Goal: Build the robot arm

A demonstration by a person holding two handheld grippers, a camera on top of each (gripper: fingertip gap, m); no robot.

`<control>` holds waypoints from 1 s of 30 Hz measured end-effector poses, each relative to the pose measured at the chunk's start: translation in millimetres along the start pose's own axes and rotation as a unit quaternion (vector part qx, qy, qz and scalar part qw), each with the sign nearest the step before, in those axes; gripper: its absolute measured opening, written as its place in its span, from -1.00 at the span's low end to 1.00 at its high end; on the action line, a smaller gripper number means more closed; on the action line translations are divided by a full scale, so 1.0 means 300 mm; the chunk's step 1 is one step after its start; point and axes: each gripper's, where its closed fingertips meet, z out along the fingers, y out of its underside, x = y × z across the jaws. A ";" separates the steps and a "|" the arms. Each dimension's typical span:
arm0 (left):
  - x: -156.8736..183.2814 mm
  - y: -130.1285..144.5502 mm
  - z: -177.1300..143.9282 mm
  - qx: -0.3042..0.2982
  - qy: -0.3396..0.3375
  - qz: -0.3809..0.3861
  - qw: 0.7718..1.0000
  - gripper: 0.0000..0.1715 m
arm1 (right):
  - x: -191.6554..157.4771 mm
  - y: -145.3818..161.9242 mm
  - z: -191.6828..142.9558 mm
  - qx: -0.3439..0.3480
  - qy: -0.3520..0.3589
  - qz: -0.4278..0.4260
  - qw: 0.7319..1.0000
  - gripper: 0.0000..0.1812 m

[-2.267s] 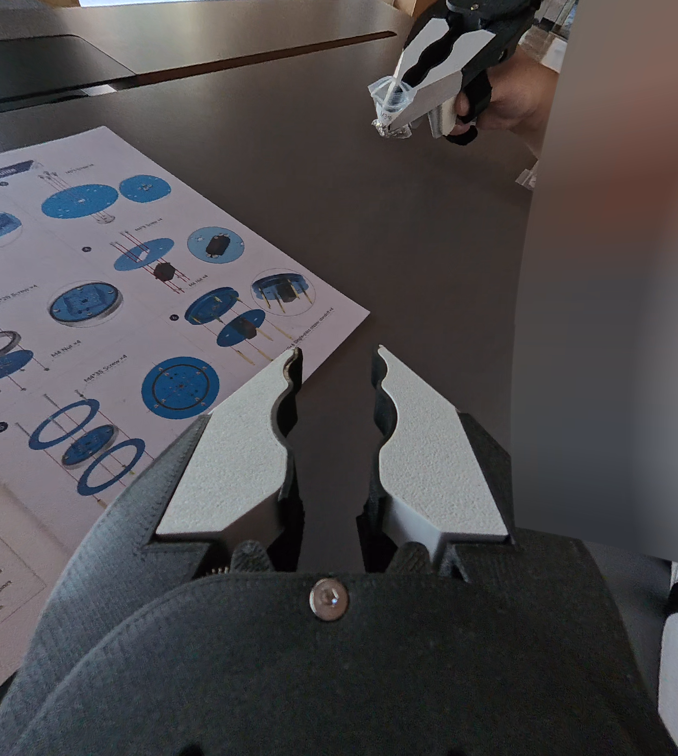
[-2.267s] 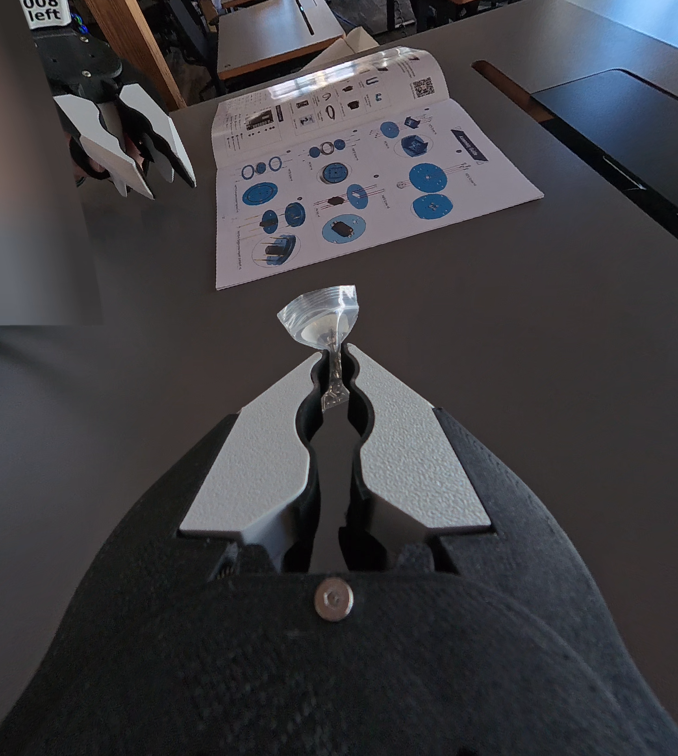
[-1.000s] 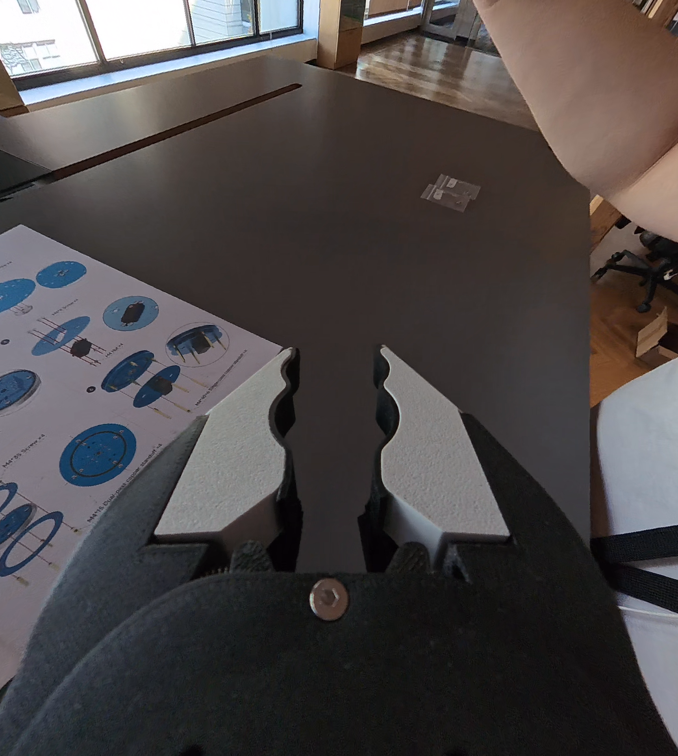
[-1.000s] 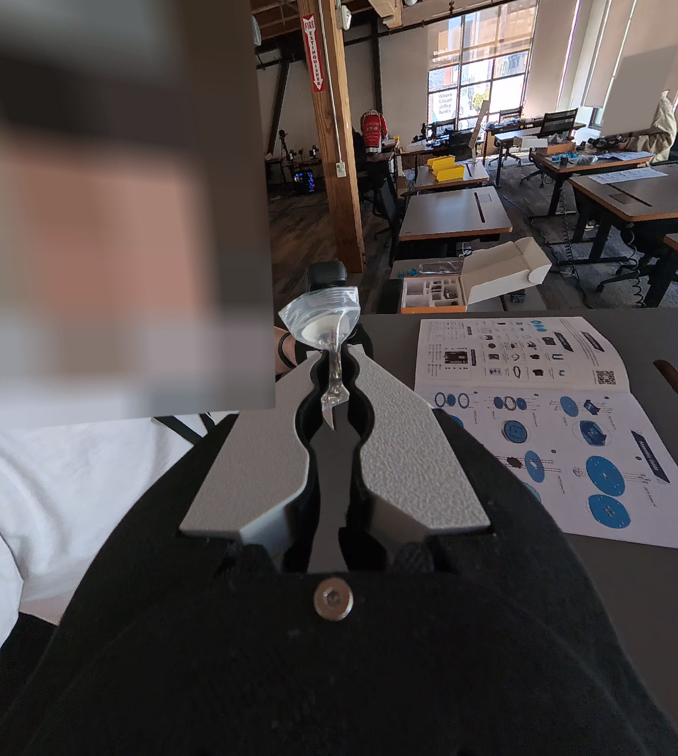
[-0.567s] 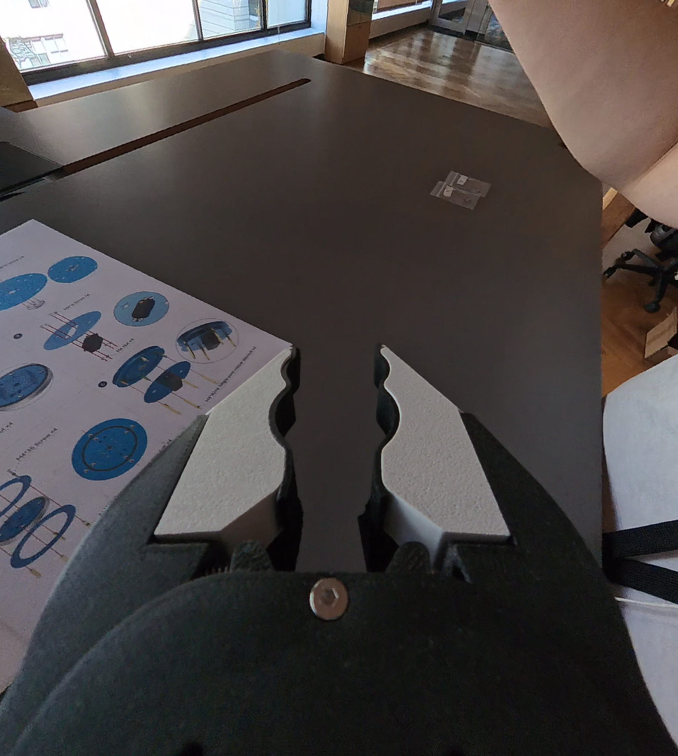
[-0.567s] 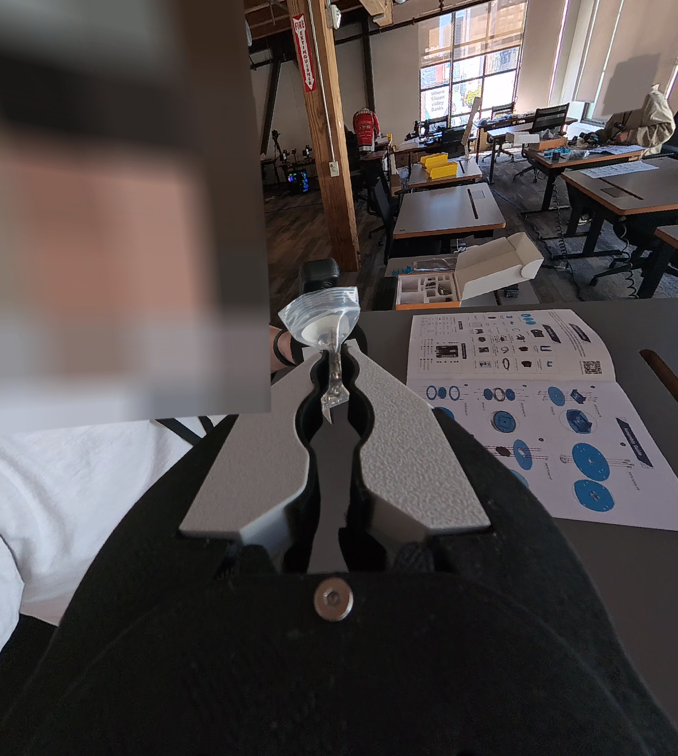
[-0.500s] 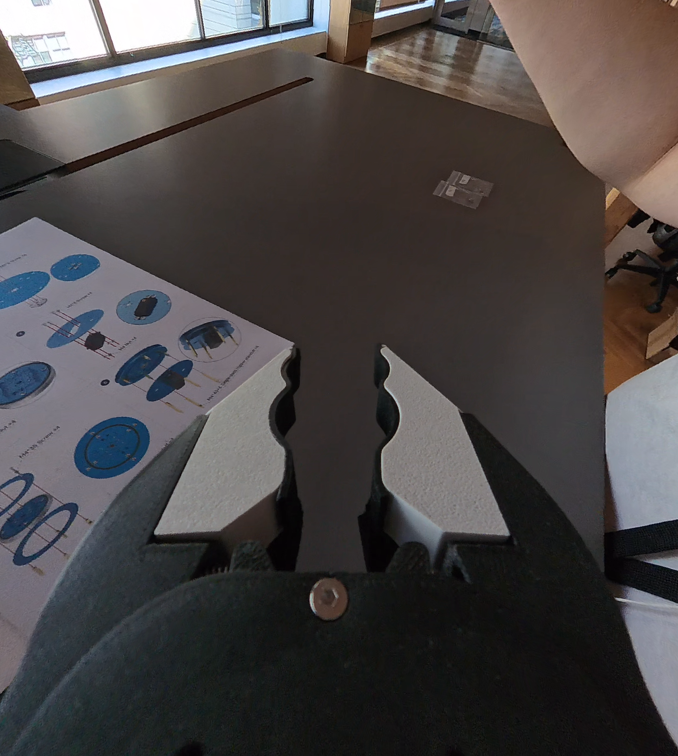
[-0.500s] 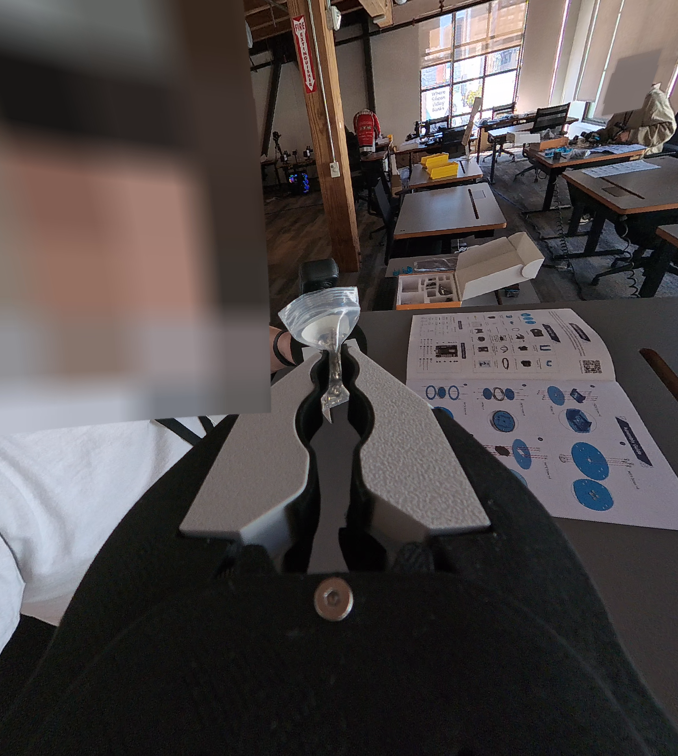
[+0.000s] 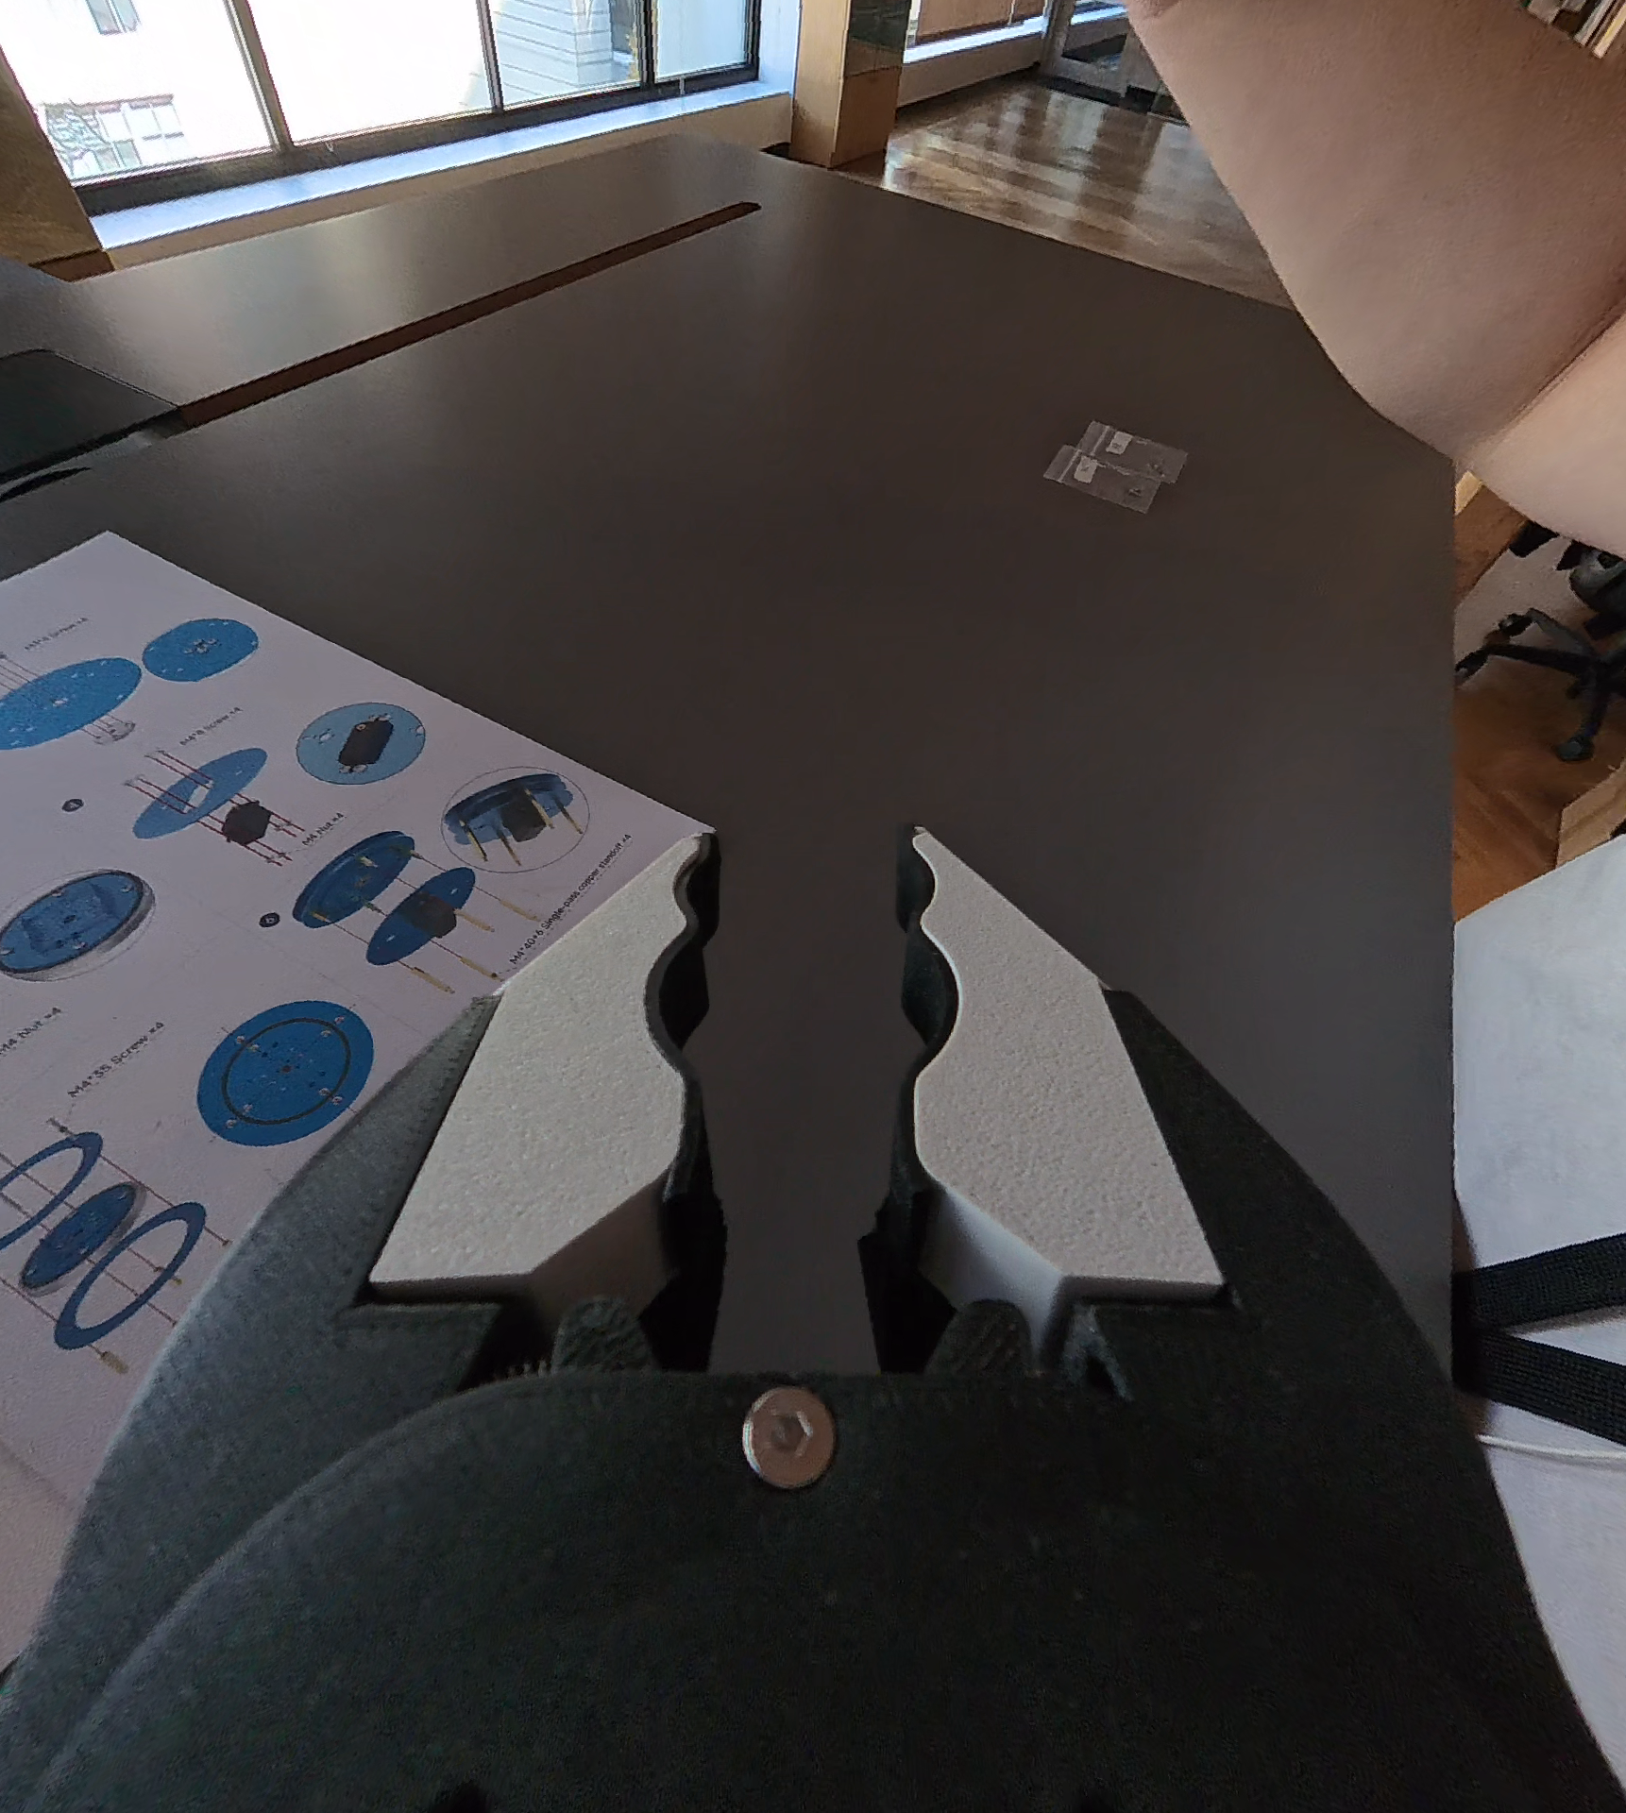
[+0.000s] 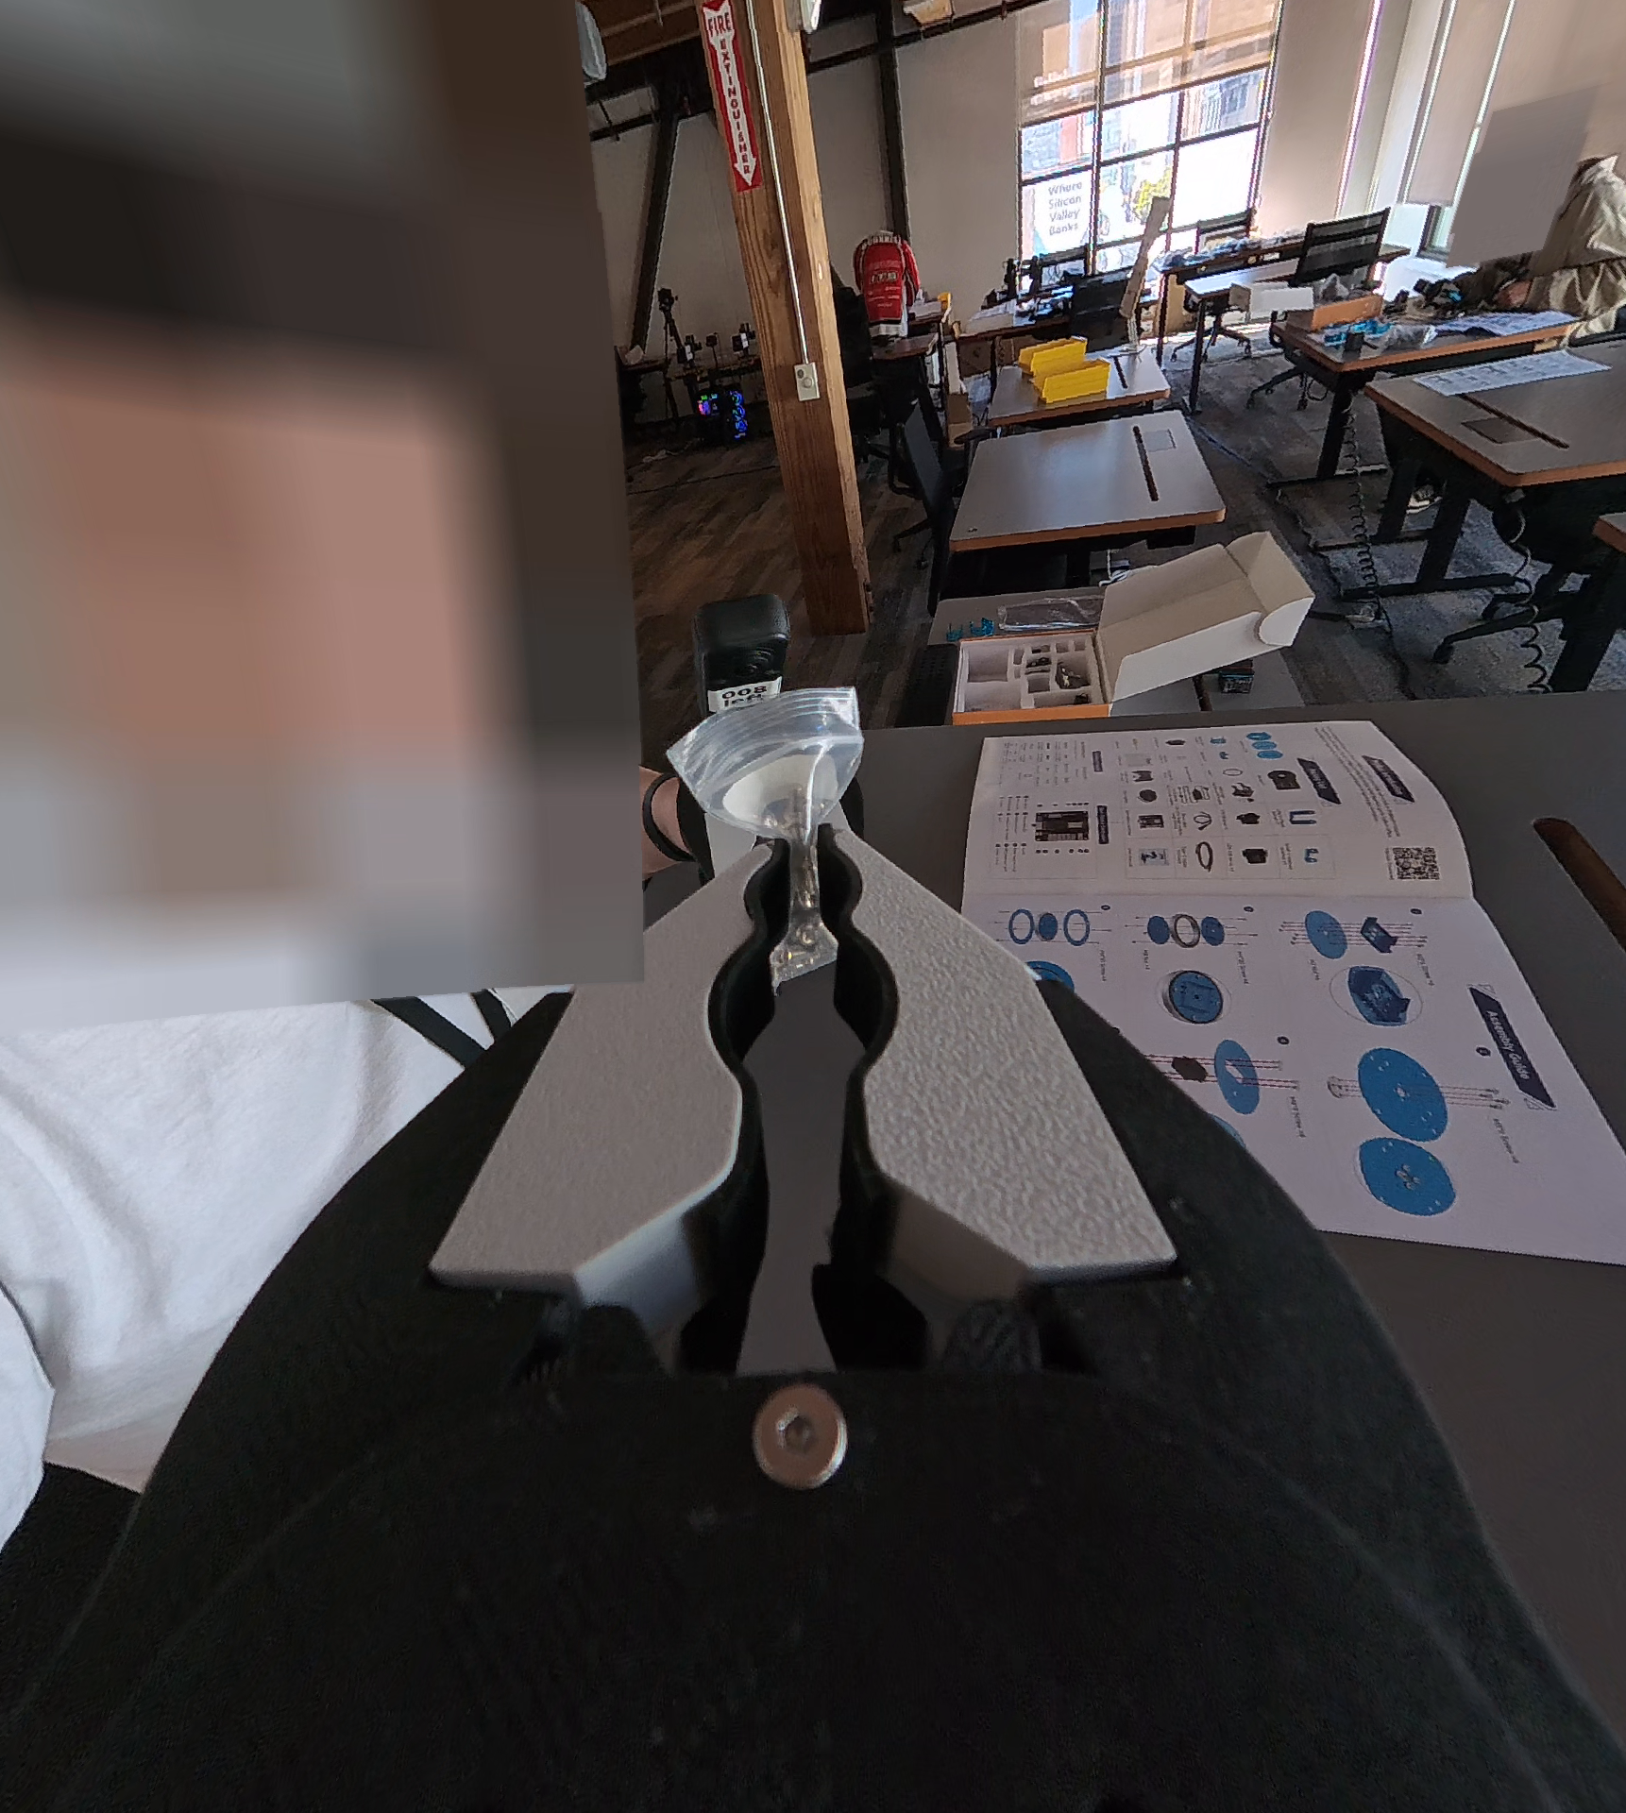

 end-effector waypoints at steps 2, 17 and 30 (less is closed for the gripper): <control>-0.003 0.001 -0.001 0.000 -0.001 -0.002 1.000 -0.59 | 0.008 0.004 0.000 0.000 0.001 0.003 1.000 -0.96; -0.166 0.076 0.003 -0.038 -0.079 -0.021 0.996 -0.58 | 0.206 0.330 -0.104 -0.008 0.096 0.040 0.995 -0.96; -0.178 0.107 0.025 -0.046 -0.067 -0.049 0.995 -0.57 | 0.223 0.390 -0.150 -0.020 0.117 0.053 0.991 -0.96</control>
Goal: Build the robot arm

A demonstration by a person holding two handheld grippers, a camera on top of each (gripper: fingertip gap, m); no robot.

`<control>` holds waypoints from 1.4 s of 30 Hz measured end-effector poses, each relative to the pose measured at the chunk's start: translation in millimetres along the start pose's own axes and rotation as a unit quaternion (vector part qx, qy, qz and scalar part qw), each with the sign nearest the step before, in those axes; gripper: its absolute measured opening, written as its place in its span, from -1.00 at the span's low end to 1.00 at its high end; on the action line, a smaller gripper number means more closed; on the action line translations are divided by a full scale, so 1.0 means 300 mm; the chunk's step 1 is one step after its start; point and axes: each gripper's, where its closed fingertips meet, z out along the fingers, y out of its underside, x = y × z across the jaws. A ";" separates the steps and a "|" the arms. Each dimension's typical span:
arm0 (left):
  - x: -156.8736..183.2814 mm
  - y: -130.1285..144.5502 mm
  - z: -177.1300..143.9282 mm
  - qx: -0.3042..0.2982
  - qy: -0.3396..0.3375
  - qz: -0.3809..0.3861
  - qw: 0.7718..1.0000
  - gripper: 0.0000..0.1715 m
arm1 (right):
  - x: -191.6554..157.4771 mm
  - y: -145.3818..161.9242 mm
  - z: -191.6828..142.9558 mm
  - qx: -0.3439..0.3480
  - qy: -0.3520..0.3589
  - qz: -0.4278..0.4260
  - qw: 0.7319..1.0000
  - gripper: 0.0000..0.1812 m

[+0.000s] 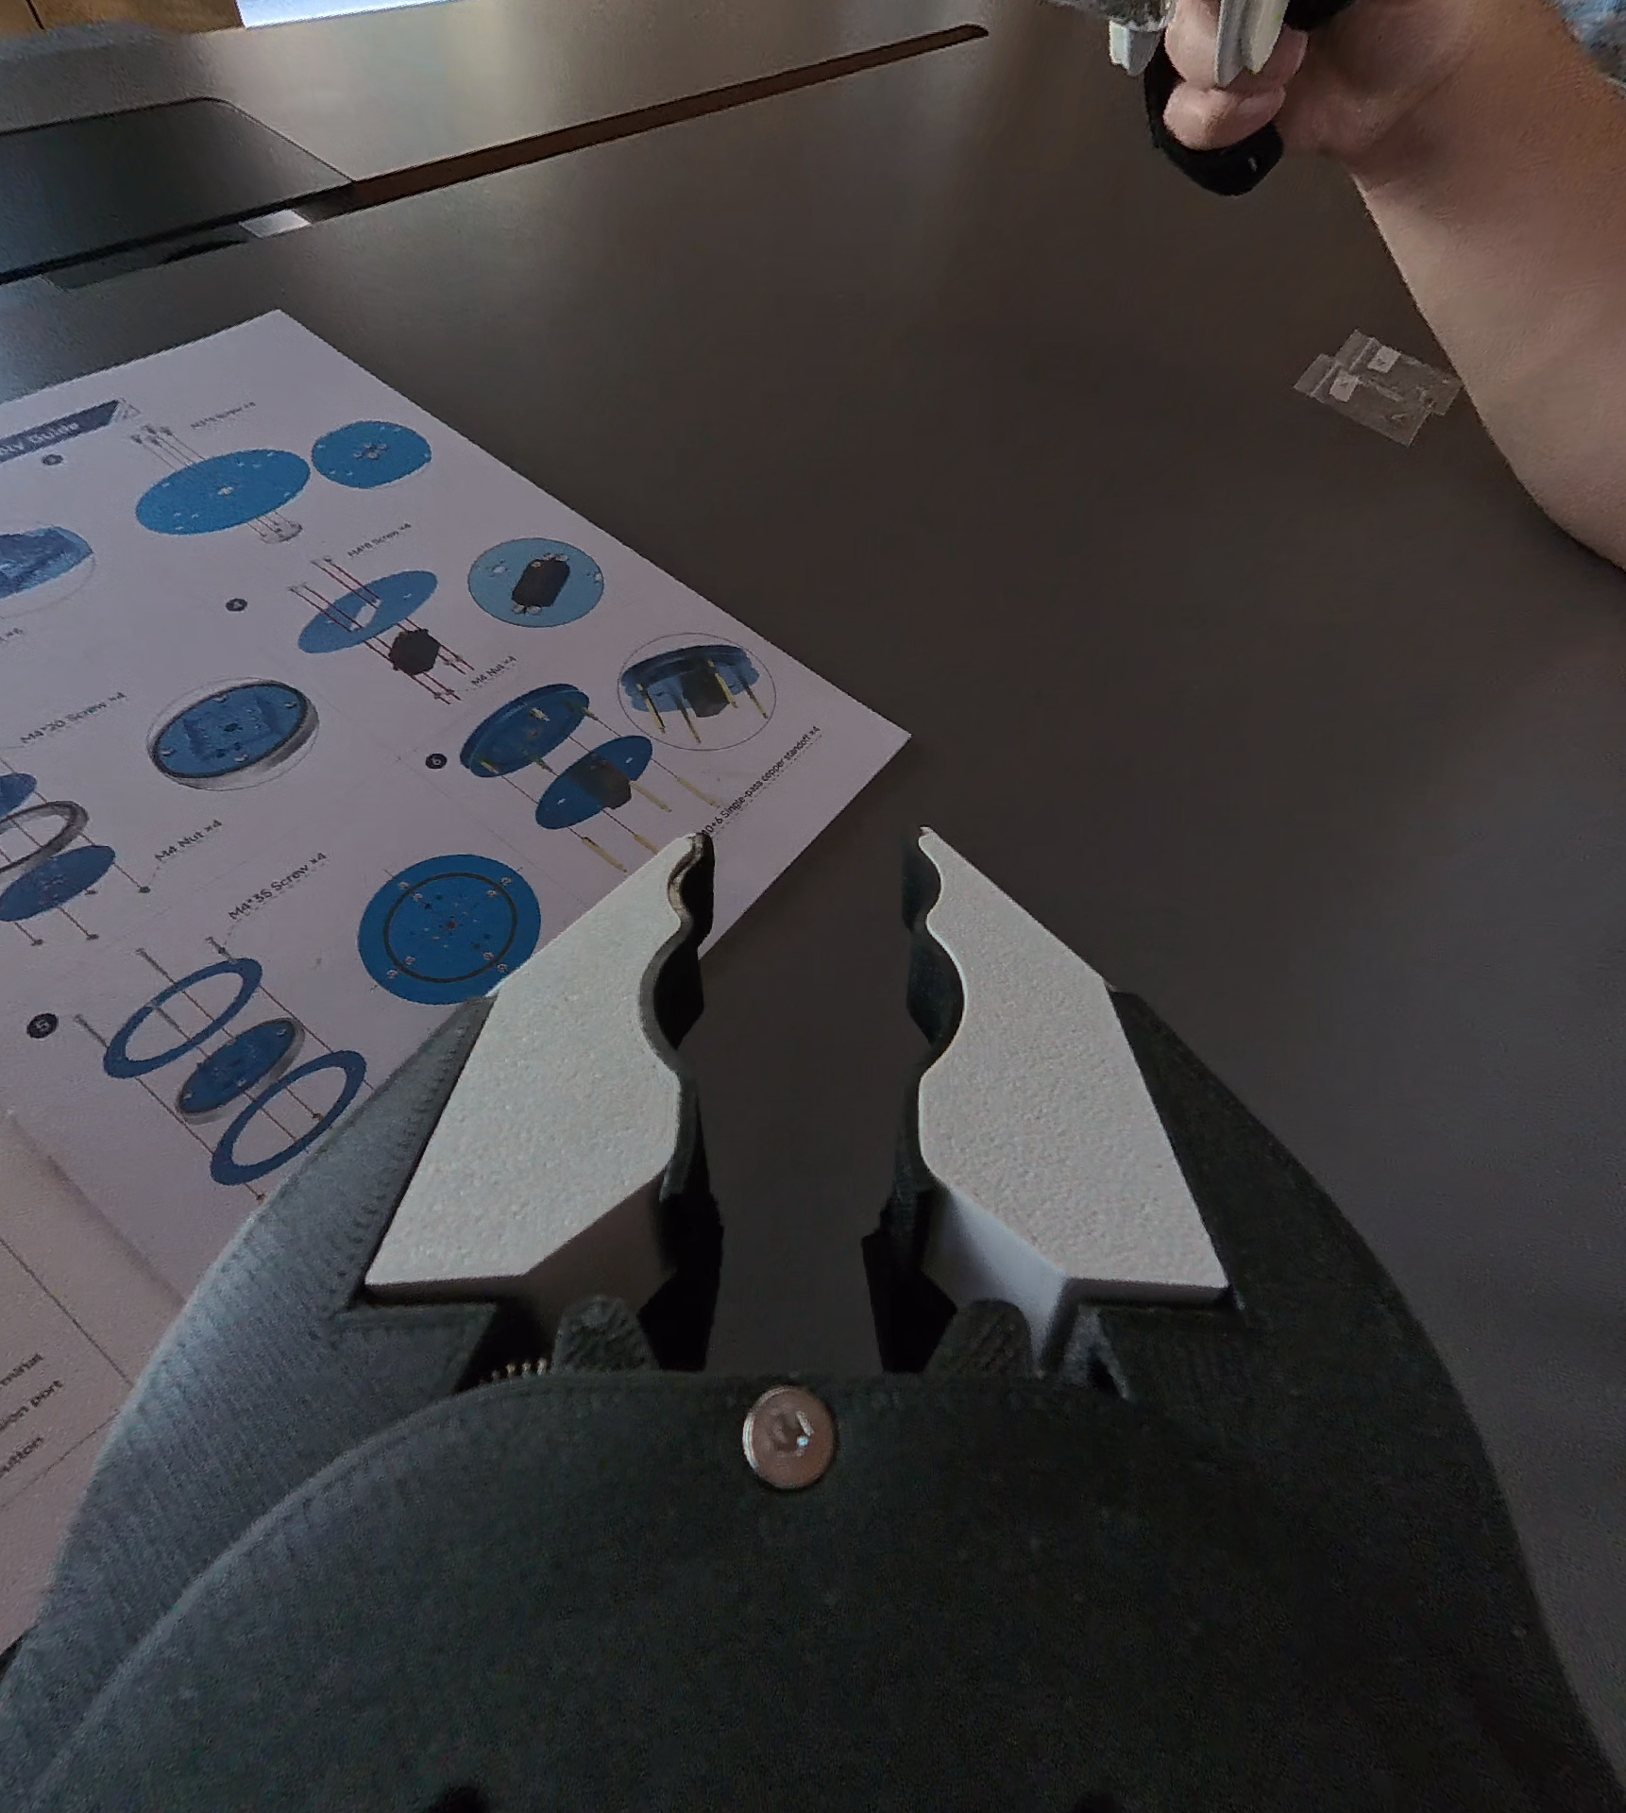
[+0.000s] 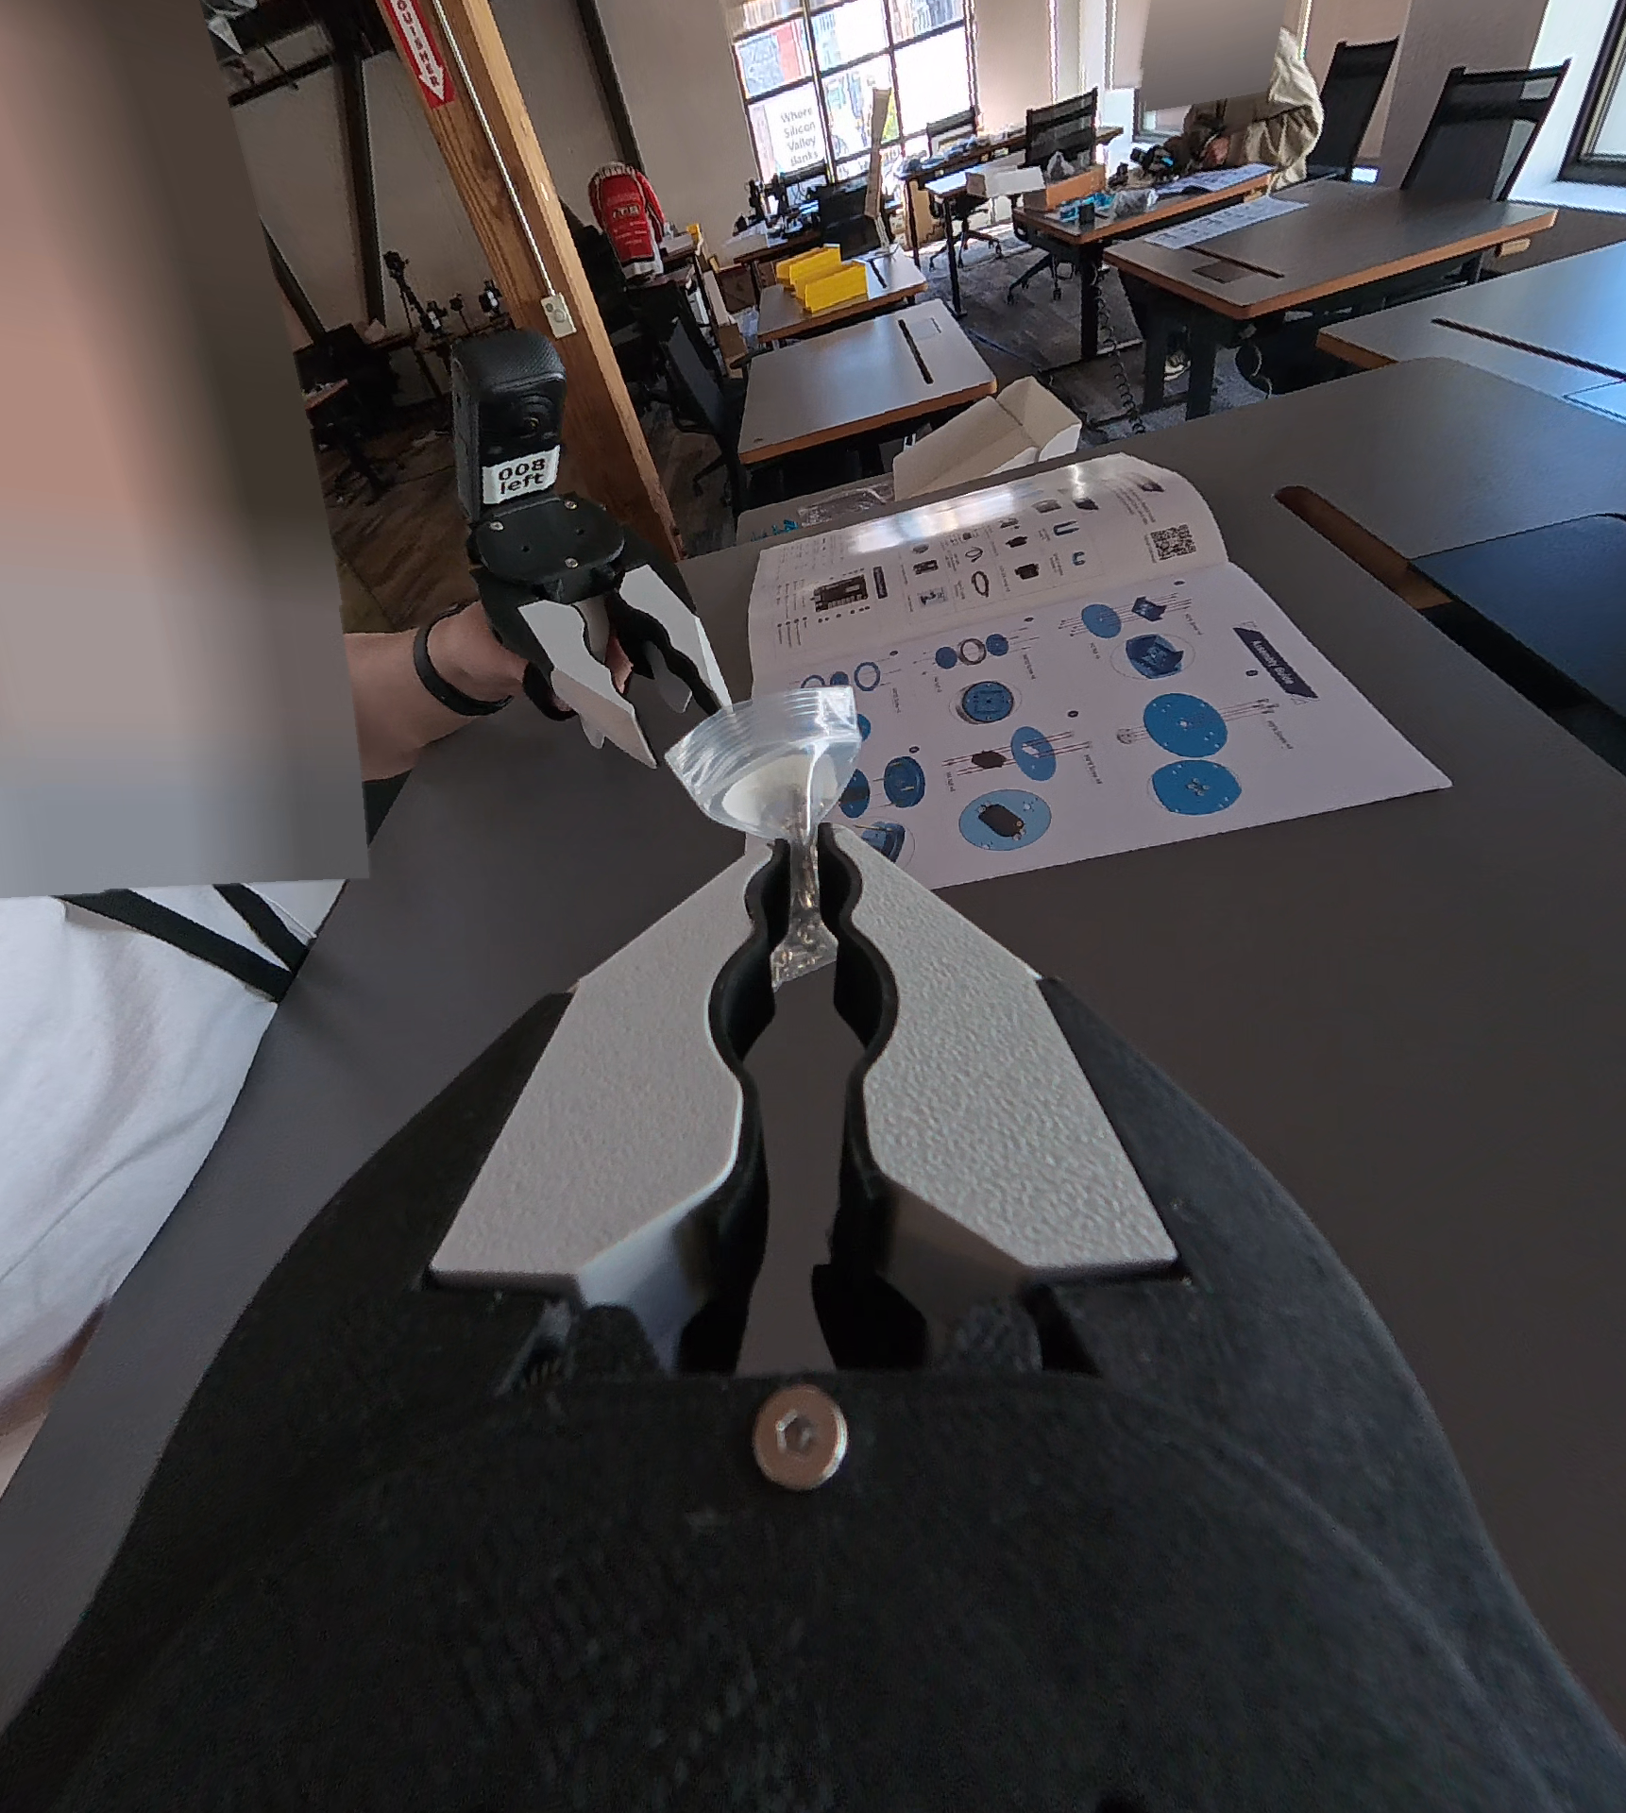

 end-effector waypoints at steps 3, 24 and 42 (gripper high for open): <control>-0.002 0.000 0.000 0.000 -0.003 0.003 1.000 -0.57 | 0.002 0.004 -0.007 -0.001 0.005 0.000 1.000 -0.96; 0.073 -0.009 0.001 -0.001 0.012 0.044 0.999 -0.56 | 0.146 0.371 0.063 -0.453 0.252 -0.323 0.792 -0.96; 0.096 -0.012 0.001 0.000 0.027 0.041 0.999 -0.56 | 0.183 0.412 0.049 -0.533 0.227 -0.356 0.734 -0.97</control>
